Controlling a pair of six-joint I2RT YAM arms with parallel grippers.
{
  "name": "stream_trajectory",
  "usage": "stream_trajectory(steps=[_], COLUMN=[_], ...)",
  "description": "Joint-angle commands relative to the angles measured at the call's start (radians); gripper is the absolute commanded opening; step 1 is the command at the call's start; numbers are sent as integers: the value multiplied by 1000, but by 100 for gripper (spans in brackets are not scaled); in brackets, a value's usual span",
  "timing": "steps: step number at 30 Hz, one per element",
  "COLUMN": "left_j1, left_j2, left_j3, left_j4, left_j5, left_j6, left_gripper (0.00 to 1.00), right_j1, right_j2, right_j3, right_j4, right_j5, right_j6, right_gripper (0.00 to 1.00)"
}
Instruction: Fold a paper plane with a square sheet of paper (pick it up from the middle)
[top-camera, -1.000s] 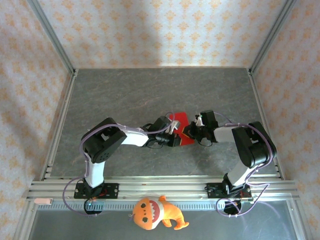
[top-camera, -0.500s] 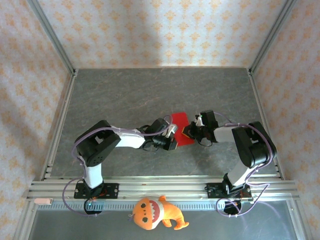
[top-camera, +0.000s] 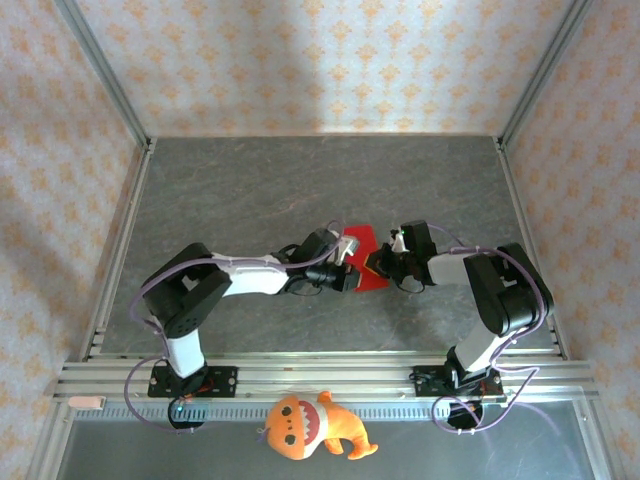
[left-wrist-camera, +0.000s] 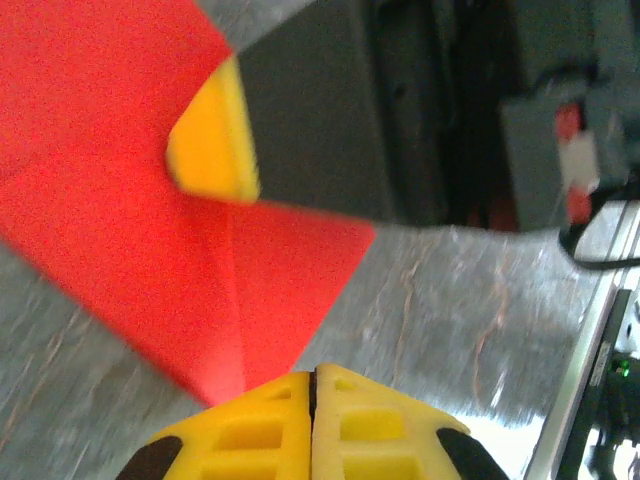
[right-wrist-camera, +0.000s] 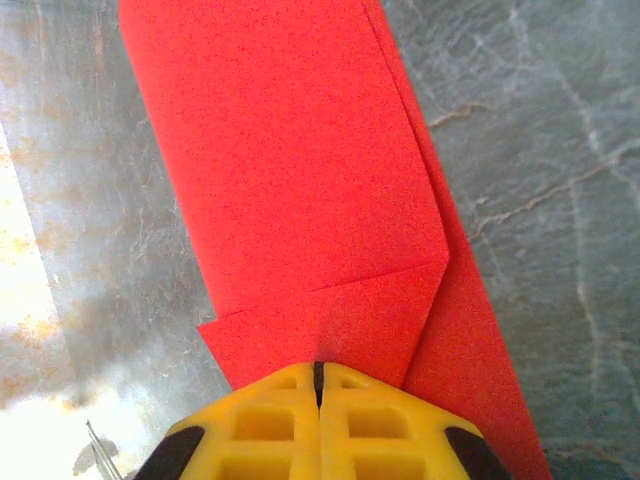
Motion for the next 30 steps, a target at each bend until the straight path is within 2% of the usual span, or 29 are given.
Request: stream_trajectory(steps=[1, 5, 10, 14, 18, 22, 25, 30], left_j1=[-6, -8, -9, -12, -14, -18, -22, -2], left_j2=[69, 140, 168, 110, 35, 8, -49, -89], left_j3=[61, 77, -11, -127, -174, -146, -134, -80], left_j4=[49, 37, -17, 16, -1, -72, -64, -7], left_j5=[39, 52, 7, 10, 19, 7, -13, -55], left_j6=[-14, -38, -26, -26, 5, 52, 48, -55], left_gripper=[8, 8, 7, 7, 7, 7, 7, 3], right_j1=[0, -1, 0, 0, 0, 0, 0, 0], right_j2=[41, 43, 52, 53, 59, 46, 42, 41], right_j3=[-53, -55, -59, -61, -53, -52, -51, -54], right_j4=[-151, -148, -148, -150, -153, -162, -164, -137], right_j5=[112, 113, 120, 128, 123, 126, 128, 113], right_j6=[-17, -16, -20, -27, -28, -29, -27, 0], right_gripper=[0, 0, 0, 0, 0, 0, 0, 0])
